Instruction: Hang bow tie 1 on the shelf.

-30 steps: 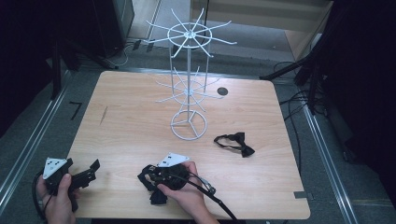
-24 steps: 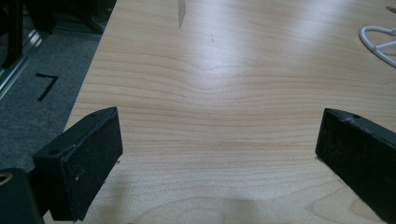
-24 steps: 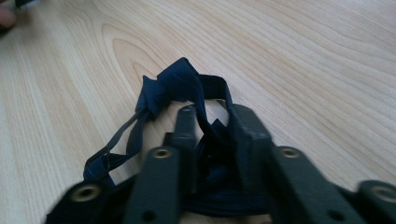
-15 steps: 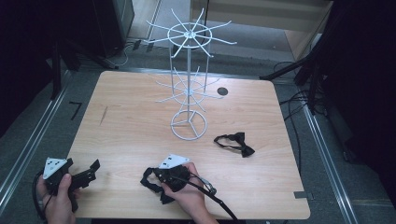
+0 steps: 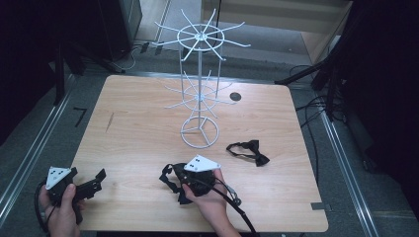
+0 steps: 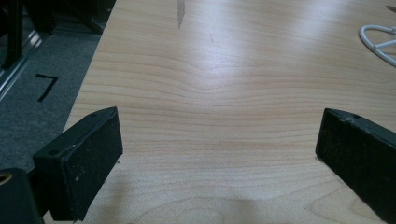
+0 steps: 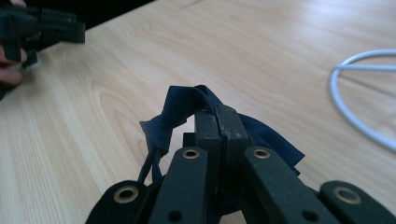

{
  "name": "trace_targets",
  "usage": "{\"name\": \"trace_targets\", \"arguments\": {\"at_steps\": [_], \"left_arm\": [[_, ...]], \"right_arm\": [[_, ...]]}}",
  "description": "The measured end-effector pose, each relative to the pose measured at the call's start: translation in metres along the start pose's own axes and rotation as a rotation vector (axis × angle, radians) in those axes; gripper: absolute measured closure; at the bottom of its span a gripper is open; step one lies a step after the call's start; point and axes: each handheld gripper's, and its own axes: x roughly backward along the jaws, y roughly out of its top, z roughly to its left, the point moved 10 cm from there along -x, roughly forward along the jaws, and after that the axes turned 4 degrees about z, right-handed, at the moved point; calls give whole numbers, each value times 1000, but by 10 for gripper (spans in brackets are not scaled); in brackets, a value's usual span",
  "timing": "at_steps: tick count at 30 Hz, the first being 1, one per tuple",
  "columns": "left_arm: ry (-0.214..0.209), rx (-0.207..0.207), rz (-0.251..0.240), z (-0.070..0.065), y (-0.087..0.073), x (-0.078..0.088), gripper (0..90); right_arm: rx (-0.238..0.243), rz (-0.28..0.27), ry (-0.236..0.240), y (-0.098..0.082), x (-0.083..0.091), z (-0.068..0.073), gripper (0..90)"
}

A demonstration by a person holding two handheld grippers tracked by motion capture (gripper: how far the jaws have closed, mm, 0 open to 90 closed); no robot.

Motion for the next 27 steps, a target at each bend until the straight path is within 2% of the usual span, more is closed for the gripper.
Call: {"name": "trace_targets", "arguments": {"at_steps": [2, 3, 8, 13, 19, 22, 27], "left_arm": [[-1, -1, 1, 0, 0, 0, 10], [0, 0, 0, 0, 0, 0, 10], [6, -2, -3, 0, 0, 0, 10], [12, -31, 5, -2, 0, -1, 10], [12, -3, -3, 1, 0, 1, 10], [37, -21, -1, 4, 0, 1, 10], [43, -21, 0, 4, 0, 1, 10]], "right_arm": [[-3, -21, -15, 4, 6, -5, 900], [-10, -43, -38, 7, 12, -10, 900], [-25, -81, -60, 14, 24, -20, 900], [-36, -96, -70, 16, 32, -25, 900], [-41, -111, -66, 20, 40, -29, 900], [-44, -130, -73, 23, 46, -32, 900], [-52, -156, -85, 27, 54, -39, 900]]}}
